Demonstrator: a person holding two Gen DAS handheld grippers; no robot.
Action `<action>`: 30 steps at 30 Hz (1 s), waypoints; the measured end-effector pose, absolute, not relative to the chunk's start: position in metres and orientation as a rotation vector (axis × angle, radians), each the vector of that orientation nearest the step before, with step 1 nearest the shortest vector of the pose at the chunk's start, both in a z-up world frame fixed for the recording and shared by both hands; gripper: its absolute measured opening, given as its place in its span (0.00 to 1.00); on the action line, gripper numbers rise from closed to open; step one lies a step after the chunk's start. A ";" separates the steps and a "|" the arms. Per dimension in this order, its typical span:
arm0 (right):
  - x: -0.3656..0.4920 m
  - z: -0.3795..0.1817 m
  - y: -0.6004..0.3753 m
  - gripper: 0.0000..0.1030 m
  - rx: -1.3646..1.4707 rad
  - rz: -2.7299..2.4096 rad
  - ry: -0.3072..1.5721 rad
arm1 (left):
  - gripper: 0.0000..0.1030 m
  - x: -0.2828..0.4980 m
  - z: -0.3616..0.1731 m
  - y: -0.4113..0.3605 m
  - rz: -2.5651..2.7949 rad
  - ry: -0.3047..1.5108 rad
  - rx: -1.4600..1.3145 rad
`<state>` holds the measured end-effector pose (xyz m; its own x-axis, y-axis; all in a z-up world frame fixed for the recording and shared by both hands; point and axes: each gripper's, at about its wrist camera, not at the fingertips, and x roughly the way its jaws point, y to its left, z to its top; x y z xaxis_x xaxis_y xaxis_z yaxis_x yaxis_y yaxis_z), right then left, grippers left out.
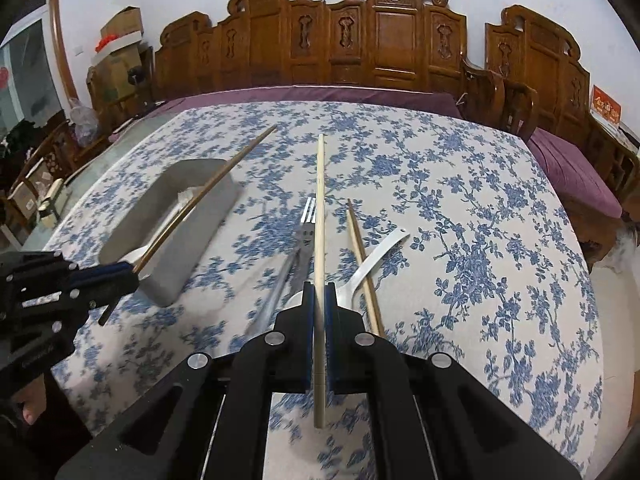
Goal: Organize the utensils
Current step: 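Carry both chopsticks over the tray and open the left tool to drop the dark chopstick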
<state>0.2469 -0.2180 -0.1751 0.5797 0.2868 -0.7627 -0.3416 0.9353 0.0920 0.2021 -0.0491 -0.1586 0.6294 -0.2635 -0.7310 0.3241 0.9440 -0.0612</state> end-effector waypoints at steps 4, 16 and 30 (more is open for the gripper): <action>0.238 -0.152 -0.216 0.06 -0.058 0.379 0.866 | 0.04 0.193 -0.140 -0.051 -0.330 0.814 0.080; 0.224 -0.079 -0.206 0.06 -0.077 0.409 0.829 | 0.04 0.179 -0.094 -0.041 -0.287 0.815 0.094; 0.227 -0.076 -0.171 0.06 -0.075 0.489 0.879 | 0.04 0.192 -0.091 -0.008 -0.258 0.860 0.074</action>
